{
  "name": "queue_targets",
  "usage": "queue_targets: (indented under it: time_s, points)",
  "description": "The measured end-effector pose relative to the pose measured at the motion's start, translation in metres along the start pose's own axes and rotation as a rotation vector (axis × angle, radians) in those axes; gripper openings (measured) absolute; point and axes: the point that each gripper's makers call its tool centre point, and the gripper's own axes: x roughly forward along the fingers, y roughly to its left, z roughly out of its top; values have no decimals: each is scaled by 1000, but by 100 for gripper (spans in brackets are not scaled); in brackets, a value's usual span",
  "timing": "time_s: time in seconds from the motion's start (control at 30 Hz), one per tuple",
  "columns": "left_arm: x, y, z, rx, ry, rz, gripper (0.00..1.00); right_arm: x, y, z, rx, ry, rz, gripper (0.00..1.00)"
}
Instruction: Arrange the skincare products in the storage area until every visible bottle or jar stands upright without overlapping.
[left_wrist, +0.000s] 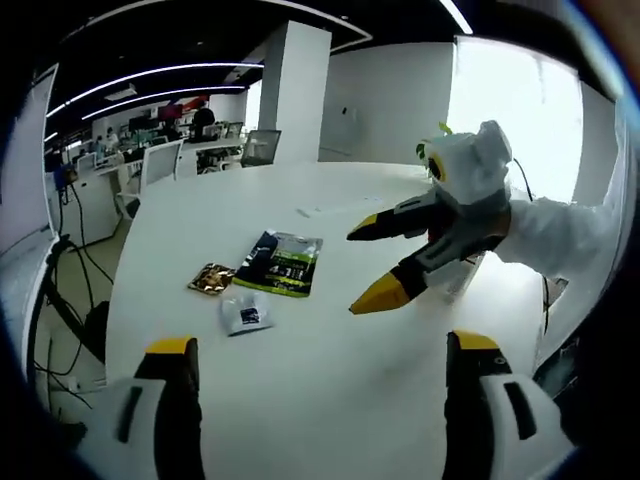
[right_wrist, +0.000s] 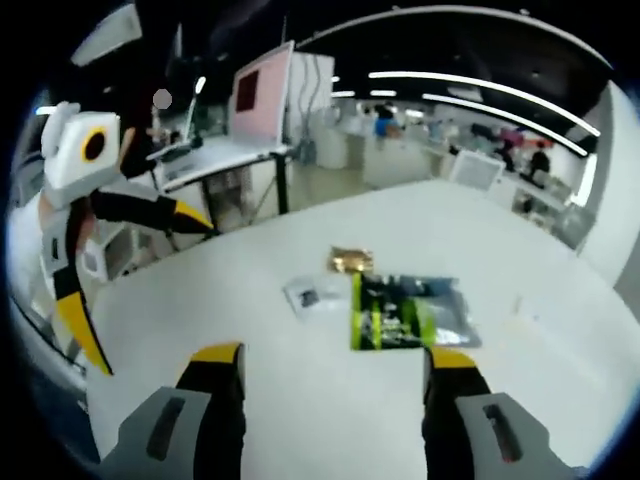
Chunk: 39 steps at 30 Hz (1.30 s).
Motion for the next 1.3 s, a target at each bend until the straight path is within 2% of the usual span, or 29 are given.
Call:
queue_targets:
  time_s: [0.23, 0.33, 0.57, 0.7, 0.8, 0.83, 0.93, 1.3]
  points:
    - [0, 4, -3, -25, -7, 7, 98, 26, -5, -13, -24, 40, -12, 54]
    - [-1, 5, -6, -35, -6, 10, 98, 32, -9, -16, -77, 53, -31, 49]
    - [-3, 9, -15, -56, 8, 11, 97, 47, -17, -24, -133, 80, -51, 39]
    - [-3, 10, -19, -69, 16, 7, 96, 54, -21, -30, -193, 100, -59, 32]
    - [-2, 12, -20, -75, 18, 6, 96, 59, -26, -33, -236, 108, -70, 31]
    - [-1, 12, -20, -76, 19, 7, 96, 59, -29, -33, -280, 113, -77, 29]
    - [0, 13, -20, -83, 19, 6, 96, 63, -31, -29, -311, 101, -78, 23]
    - [2, 18, -24, -96, 28, 2, 94, 71, -25, -29, -310, 102, -32, 2]
